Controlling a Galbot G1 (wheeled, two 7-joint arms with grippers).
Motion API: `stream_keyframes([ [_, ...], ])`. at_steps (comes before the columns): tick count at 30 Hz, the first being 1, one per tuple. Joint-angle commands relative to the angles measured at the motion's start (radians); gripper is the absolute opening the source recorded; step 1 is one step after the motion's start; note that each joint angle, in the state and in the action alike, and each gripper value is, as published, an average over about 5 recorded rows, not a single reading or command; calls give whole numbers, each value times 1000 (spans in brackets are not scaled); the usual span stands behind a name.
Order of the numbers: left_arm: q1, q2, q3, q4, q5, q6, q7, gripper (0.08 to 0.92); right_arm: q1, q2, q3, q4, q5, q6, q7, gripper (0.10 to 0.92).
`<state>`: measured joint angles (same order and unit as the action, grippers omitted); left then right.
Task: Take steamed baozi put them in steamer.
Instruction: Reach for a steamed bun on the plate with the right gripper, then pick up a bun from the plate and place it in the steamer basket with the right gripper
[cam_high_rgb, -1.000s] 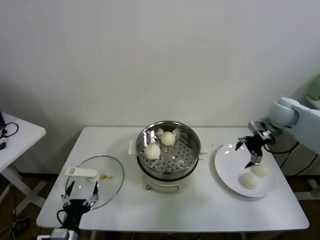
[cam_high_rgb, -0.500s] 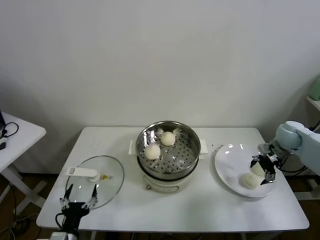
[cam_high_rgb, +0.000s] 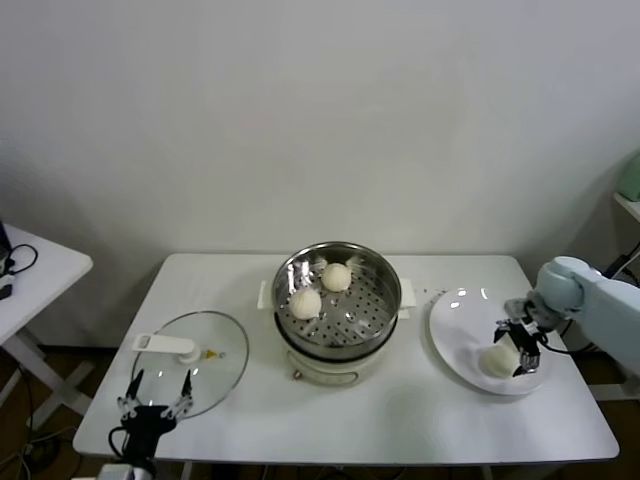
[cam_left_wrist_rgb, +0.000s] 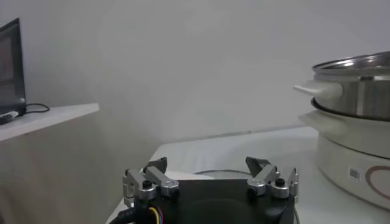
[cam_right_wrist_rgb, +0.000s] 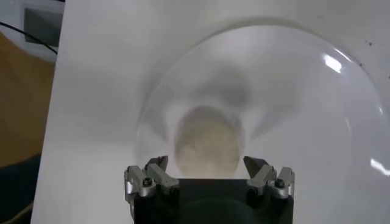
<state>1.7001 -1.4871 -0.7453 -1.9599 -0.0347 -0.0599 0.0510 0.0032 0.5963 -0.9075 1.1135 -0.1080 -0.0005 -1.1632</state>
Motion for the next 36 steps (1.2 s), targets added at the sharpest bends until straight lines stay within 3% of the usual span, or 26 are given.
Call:
stream_keyframes([
  [1,-8,-2,0,2,1,3,1,823,-29,27,16,-22,-22,2,11,823],
  [13,-18,-7,5,10,4,4,-1,823,-35,46,25,-41,-35,1,11,820],
  [21,-15,-9,7,7,2,6,-1,823,-28,47,22,-41,-33,1,8,709],
  [28,-14,-6,7,5,0,6,-1,823,37,30,4,-13,1,4,-4,680],
  [36,-10,5,12,7,3,6,-1,823,295,19,-23,112,-29,141,-57,679],
])
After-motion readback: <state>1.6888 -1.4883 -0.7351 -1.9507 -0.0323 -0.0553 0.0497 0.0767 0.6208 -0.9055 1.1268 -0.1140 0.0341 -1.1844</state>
